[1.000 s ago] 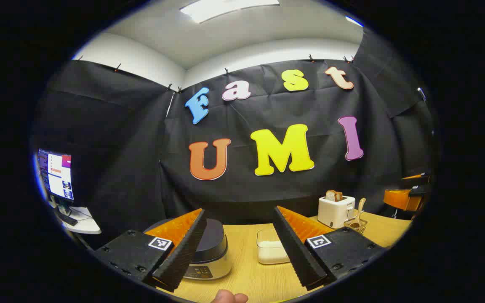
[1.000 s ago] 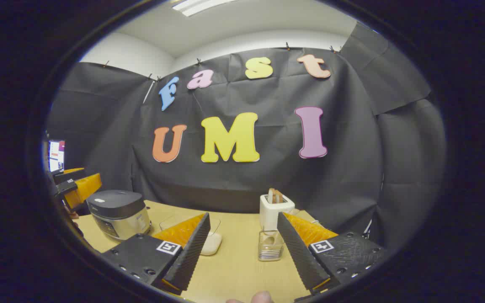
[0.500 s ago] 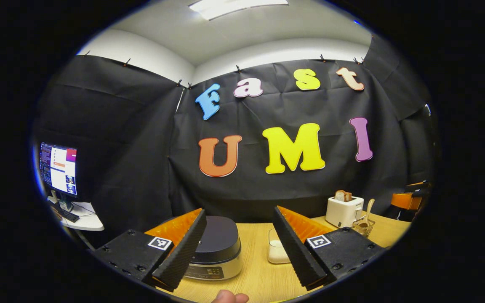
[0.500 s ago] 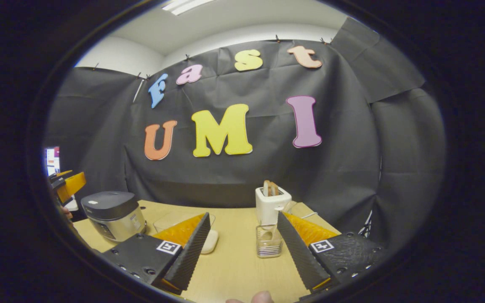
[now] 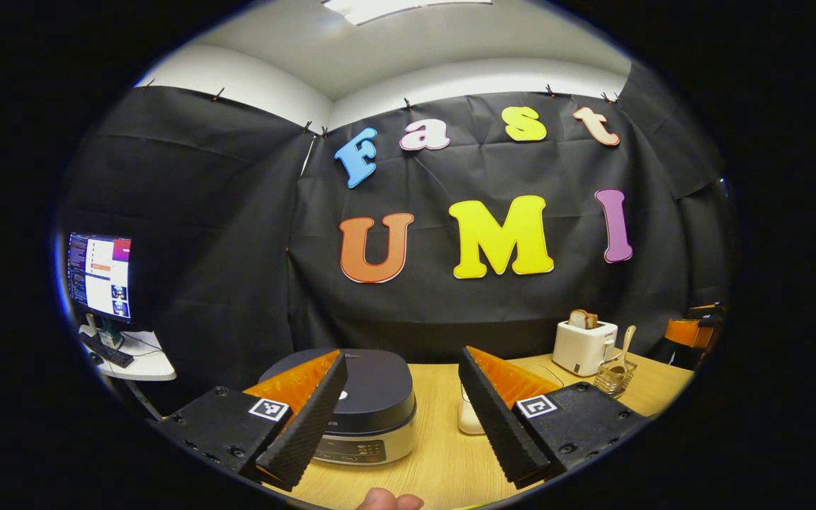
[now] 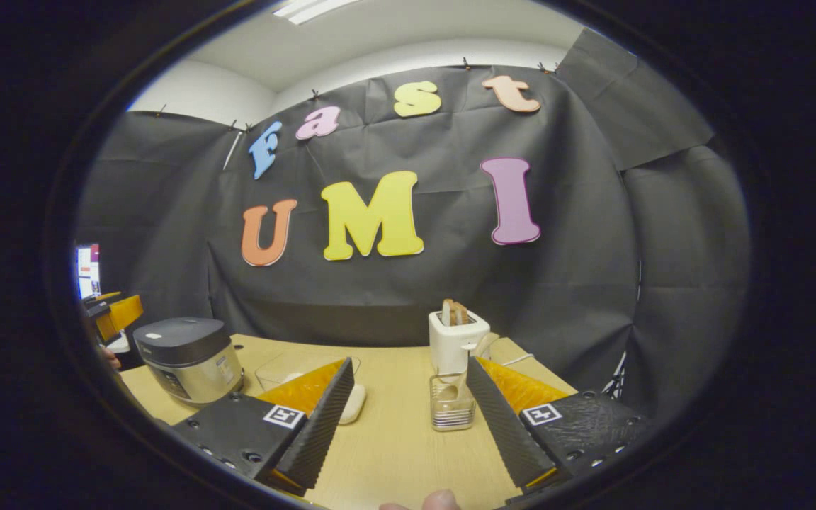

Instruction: Close the left gripper, press the button to open the rice cooker; take a wooden spoon from the chopstick holder with the right hand, scoop a spoonful of rice and pour it into the rice cooker, then put the wooden spoon back into the chopstick holder.

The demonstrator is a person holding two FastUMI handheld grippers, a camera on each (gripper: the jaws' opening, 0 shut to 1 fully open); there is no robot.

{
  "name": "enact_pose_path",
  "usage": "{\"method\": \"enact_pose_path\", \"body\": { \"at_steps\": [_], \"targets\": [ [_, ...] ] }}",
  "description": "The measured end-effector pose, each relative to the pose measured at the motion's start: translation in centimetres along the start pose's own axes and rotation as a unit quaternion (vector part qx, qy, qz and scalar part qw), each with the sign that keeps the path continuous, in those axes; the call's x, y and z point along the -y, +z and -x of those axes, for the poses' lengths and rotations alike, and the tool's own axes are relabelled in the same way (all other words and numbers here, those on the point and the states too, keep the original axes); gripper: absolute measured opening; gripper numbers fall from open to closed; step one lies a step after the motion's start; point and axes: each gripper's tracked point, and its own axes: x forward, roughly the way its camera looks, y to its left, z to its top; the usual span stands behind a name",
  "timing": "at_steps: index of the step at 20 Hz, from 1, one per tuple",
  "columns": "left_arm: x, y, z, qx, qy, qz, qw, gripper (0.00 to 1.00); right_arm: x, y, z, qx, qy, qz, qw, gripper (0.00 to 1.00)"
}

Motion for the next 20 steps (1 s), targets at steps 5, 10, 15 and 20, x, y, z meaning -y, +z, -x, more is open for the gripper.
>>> {"method": "enact_pose_path", "body": {
  "at_steps": [5,10,15,20],
  "targets": [
    [-2.5,0.5,0.3,-0.001,0.018,0.002,1.0,1.0,-0.7,-0.6,-0.1,-0.006,0.012,-0.008,1.0,0.95],
    [-4.3,-0.2,0.2,-0.026,0.019,0.0,1.0,1.0,-2.1,-1.9,-0.7,-0.011,0.024,-0.014,1.0,0.95],
    [-6.1,-1.1,-2.2,-0.069,0.013,-0.001,0.998,0.84,-3.0,-3.0,-0.5,-0.023,0.04,-0.016,0.999,0.92],
    [-7.1,-3.2,-4.0,-0.138,-0.001,0.02,0.99,0.62,-2.2,-2.9,0.0,-0.016,0.039,-0.02,0.999,0.91]
  ]
}}
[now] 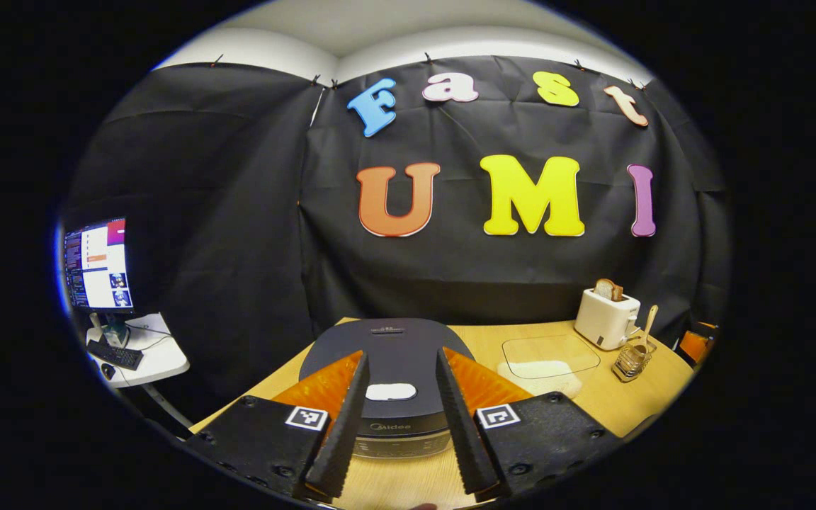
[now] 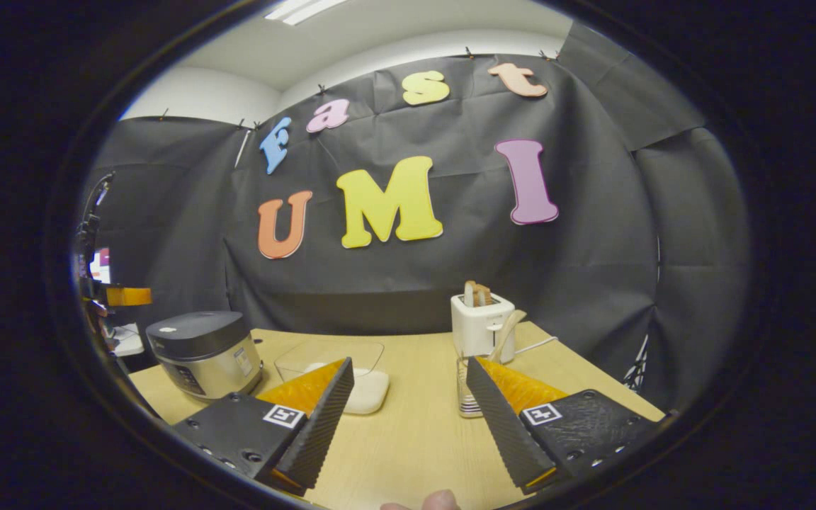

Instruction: Close the left gripper, press the button to open the rice cooker; take a wooden spoon from the chopstick holder with the right hand, scoop a spoonful of rice and pour it into the rice cooker, then put the wooden spoon back into the chopstick holder.

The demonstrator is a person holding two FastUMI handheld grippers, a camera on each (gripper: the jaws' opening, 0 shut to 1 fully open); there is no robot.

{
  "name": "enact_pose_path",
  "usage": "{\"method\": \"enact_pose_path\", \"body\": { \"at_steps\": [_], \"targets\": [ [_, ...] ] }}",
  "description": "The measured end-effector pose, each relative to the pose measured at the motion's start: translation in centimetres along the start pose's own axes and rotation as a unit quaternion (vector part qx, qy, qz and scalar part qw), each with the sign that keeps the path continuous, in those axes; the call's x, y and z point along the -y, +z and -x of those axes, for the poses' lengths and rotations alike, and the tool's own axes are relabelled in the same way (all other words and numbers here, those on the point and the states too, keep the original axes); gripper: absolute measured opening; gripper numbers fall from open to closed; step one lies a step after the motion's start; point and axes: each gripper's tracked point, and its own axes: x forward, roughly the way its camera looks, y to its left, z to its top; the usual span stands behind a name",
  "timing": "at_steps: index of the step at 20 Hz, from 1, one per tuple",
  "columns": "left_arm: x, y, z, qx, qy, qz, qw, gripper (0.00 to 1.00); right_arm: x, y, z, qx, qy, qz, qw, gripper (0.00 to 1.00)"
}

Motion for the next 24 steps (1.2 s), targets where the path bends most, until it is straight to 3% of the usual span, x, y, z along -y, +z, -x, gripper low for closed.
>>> {"method": "enact_pose_path", "body": {
  "at_steps": [3,4,7,9,11,12,19,21,22,24],
  "targets": [
    [-0.6,-0.5,-1.1,-0.034,-0.003,0.003,0.999,0.42,0.0,-0.1,0.1,-0.001,0.005,0.0,1.0,1.0],
    [-0.6,-0.7,-1.6,-0.049,-0.007,0.004,0.999,0.31,0.1,0.0,0.1,0.001,0.005,0.002,1.0,0.91],
    [0.5,-2.1,-2.0,-0.095,-0.052,0.013,0.994,0.17,0.6,-0.2,0.1,0.003,0.003,0.004,1.0,0.92],
    [0.2,-2.6,-2.6,-0.109,-0.055,0.018,0.992,0.05,0.9,-0.3,-0.2,0.003,0.001,-0.001,1.0,0.95],
    [0.1,-3.3,-2.9,-0.123,-0.056,0.026,0.99,0.03,1.0,-0.6,-0.5,-0.001,0.002,-0.007,1.0,0.95],
    [0.2,-3.7,-3.1,-0.131,-0.055,0.029,0.989,0.03,0.9,-0.7,-0.7,-0.003,0.004,-0.008,1.0,0.91],
    [-0.2,-5.7,-4.3,-0.146,-0.045,0.016,0.988,0.03,1.8,-2.0,-1.2,-0.014,-0.003,-0.008,1.0,0.95],
    [-0.2,-6.0,-4.1,-0.138,-0.055,0.021,0.989,0.03,2.1,-2.6,-1.1,-0.025,-0.005,-0.005,1.0,1.0],
    [-0.3,-6.5,-4.2,-0.148,-0.064,0.027,0.987,0.03,2.3,-2.9,-1.1,-0.03,-0.007,0.0,1.0,0.95],
    [-0.4,-6.5,-3.7,-0.171,-0.077,0.058,0.981,0.0,2.6,-3.3,-1.1,-0.035,-0.009,0.009,0.999,0.95]
  ]
}}
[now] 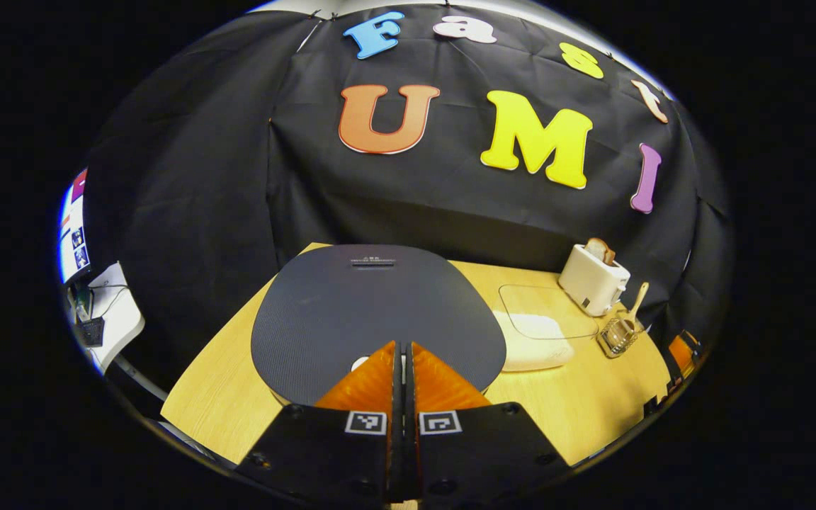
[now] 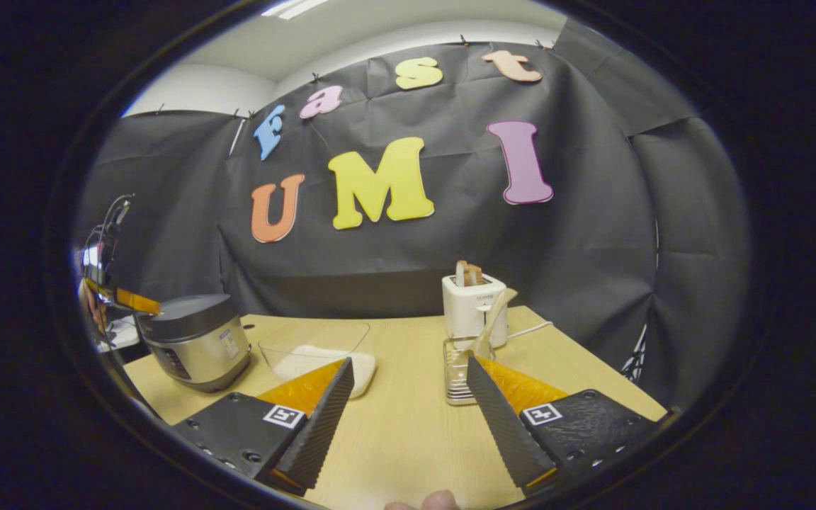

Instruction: Close the left gripper, press the button to open the rice cooker; take a wooden spoon from the chopstick holder with the right hand, scoop a spoonful of rice and pour it into the rice cooker, then put the wooden spoon back into the chopstick holder.

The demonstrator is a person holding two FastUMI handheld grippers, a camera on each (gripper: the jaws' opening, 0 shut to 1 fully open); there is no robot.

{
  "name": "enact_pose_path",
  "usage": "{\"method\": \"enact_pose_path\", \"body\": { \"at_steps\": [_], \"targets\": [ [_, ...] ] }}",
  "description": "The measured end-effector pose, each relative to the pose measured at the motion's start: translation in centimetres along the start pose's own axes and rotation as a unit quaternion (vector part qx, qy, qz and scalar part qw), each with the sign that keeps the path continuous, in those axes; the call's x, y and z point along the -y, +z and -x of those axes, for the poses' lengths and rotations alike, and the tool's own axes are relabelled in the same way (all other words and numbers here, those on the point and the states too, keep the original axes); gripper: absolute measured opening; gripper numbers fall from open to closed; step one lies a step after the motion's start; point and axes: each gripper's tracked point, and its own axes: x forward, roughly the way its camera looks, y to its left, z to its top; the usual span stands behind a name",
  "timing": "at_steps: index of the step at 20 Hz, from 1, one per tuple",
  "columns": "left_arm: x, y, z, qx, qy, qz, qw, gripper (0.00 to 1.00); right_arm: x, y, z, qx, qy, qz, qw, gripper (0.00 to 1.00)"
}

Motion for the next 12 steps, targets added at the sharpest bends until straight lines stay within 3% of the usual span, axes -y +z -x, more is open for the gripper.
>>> {"method": "enact_pose_path", "body": {
  "at_steps": [3,4,7,10,12],
  "targets": [
    [0.1,0.5,-0.1,0.003,0.001,-0.009,1.0,0.03,0.4,-0.4,-0.4,-0.003,-0.004,-0.001,1.0,0.92],
    [0.0,0.9,-0.4,0.012,0.012,-0.013,1.0,0.03,0.6,-0.4,-0.5,-0.005,-0.004,-0.003,1.0,0.96],
    [0.7,2.8,0.5,0.046,0.024,-0.008,0.999,0.03,1.3,-0.3,-0.6,-0.006,-0.009,-0.005,1.0,0.96],
    [2.0,7.1,2.3,0.134,0.014,-0.021,0.991,0.19,2.4,0.6,-0.2,-0.001,-0.023,0.011,1.0,0.92],
    [2.5,9.6,3.6,0.185,0.023,-0.047,0.981,0.56,2.9,1.2,-0.1,0.004,-0.025,0.009,1.0,0.96]
  ]
}}
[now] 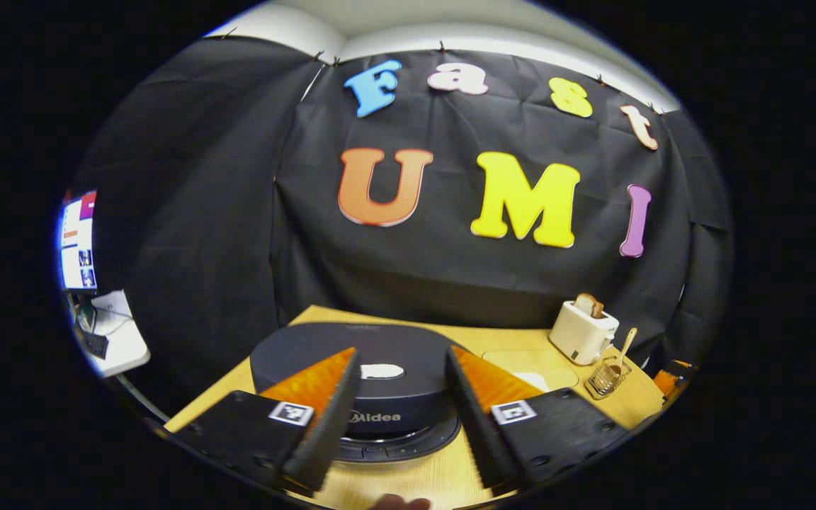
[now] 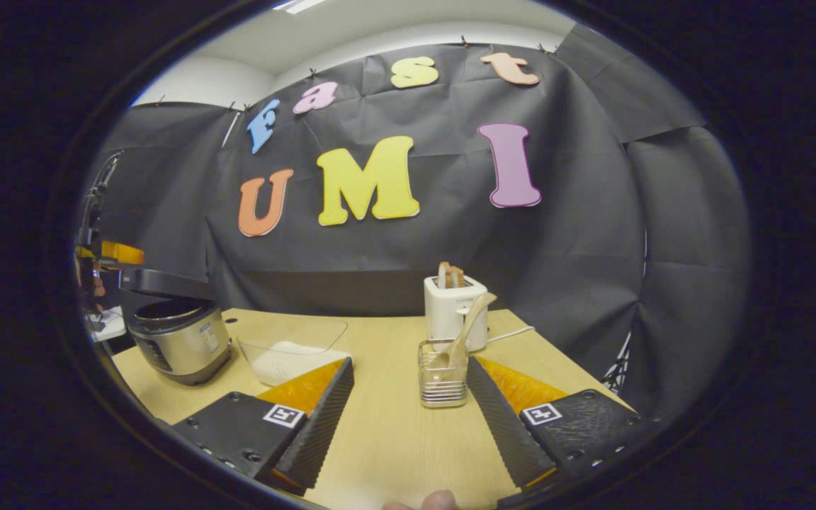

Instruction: Close the left gripper, press the button to open the rice cooker; take a wooden spoon from the chopstick holder with the right hand, scoop a spoonful of rice and pour it into the rice cooker, then put the wooden spoon back into the chopstick holder.

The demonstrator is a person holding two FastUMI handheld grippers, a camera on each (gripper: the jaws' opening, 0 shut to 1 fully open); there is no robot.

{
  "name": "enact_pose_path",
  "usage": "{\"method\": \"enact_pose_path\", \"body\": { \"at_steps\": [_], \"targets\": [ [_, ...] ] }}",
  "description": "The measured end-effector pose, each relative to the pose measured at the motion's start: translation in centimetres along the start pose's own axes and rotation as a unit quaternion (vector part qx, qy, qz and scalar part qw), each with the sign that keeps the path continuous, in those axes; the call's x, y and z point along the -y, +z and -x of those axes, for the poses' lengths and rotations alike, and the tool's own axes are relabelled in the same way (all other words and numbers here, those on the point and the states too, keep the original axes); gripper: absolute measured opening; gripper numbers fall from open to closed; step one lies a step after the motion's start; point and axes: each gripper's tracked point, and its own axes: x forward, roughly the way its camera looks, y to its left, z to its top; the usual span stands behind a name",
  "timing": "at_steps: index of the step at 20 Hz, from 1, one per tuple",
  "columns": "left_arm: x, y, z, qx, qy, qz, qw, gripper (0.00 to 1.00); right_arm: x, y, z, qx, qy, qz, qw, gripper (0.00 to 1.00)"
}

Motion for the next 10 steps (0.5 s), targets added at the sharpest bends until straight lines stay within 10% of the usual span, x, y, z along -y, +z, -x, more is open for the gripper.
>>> {"method": "enact_pose_path", "body": {
  "at_steps": [2,10],
  "targets": [
    [-0.8,2.6,1.2,0.043,0.029,-0.042,0.998,0.94,0.6,0.1,-0.3,-0.002,-0.007,0.017,1.0,0.95],
    [0.4,-0.7,3.1,0.046,0.045,-0.046,0.997,1.0,2.9,1.5,-2.9,-0.006,-0.006,0.0,1.0,0.95]
  ]
}}
